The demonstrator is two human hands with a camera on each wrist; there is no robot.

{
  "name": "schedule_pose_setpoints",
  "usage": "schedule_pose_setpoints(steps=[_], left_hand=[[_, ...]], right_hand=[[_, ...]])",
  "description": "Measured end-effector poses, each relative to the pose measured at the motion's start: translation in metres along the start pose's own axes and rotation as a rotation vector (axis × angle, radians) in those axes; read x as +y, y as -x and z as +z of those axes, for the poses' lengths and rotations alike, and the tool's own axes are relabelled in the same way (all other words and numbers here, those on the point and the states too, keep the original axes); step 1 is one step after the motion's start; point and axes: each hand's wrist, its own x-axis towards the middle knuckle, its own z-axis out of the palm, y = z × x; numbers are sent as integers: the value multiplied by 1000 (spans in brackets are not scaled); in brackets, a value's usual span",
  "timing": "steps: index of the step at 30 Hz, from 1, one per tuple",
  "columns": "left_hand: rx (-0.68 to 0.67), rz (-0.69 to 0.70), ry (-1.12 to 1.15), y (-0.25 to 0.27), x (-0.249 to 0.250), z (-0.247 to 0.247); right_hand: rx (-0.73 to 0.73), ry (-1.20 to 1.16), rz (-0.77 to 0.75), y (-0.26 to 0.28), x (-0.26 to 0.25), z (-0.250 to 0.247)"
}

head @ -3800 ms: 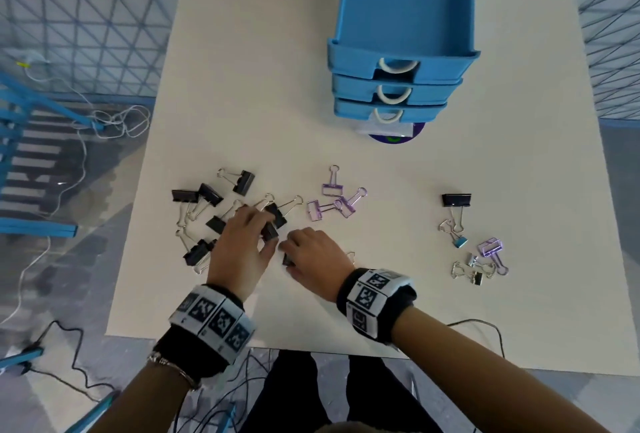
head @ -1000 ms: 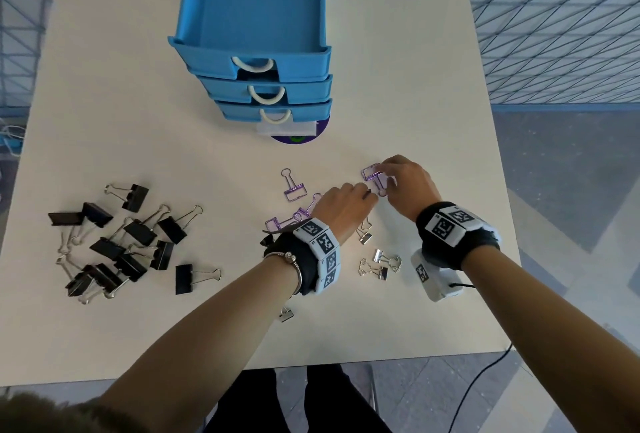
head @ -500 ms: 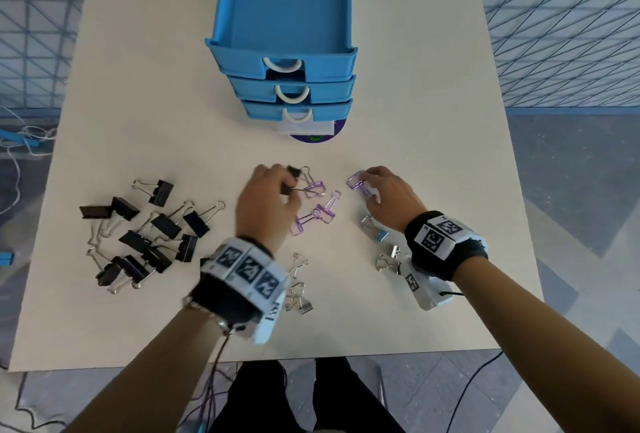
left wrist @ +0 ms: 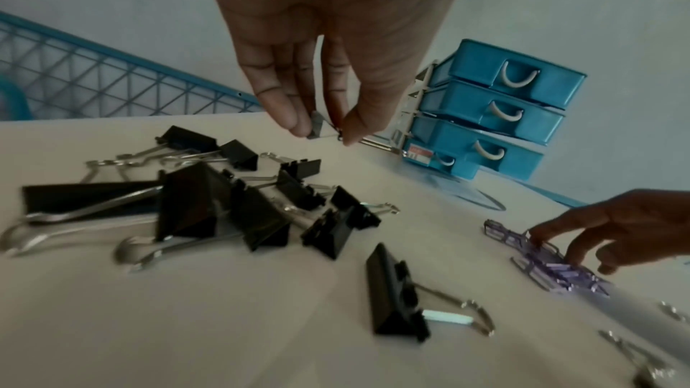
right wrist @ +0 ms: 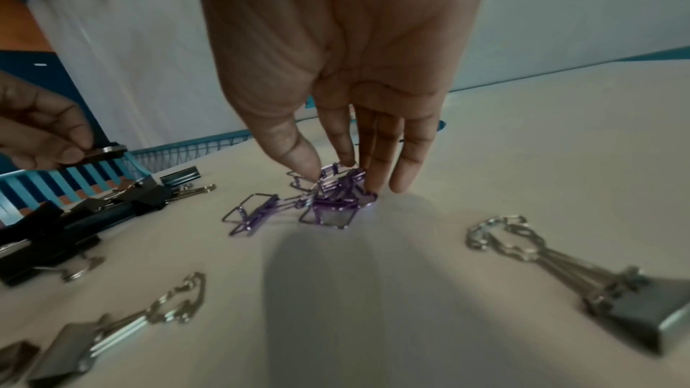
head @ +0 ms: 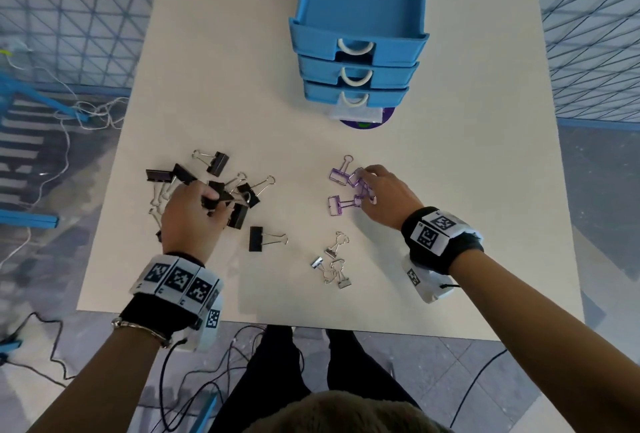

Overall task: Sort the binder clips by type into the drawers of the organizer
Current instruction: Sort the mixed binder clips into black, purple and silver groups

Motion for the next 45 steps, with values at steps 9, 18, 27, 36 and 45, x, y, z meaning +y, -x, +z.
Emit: schedule_pose_setpoints(steps=[9, 18, 27, 36, 45], left_hand=[[-66, -87, -26, 16, -21, 11], [-169, 399, 0, 63, 16, 23], [-506, 820, -287, 122, 25, 89], [-486, 705, -297, 136, 45, 124], [-504, 701, -297, 142, 83, 140]], right_hand=[[110, -34, 7, 33, -3, 5], [222, 51, 94, 101, 52, 16], [69, 285, -16, 133, 88, 40], [-19, 366, -137, 119, 103, 51], [38, 266, -246, 124, 72, 80]])
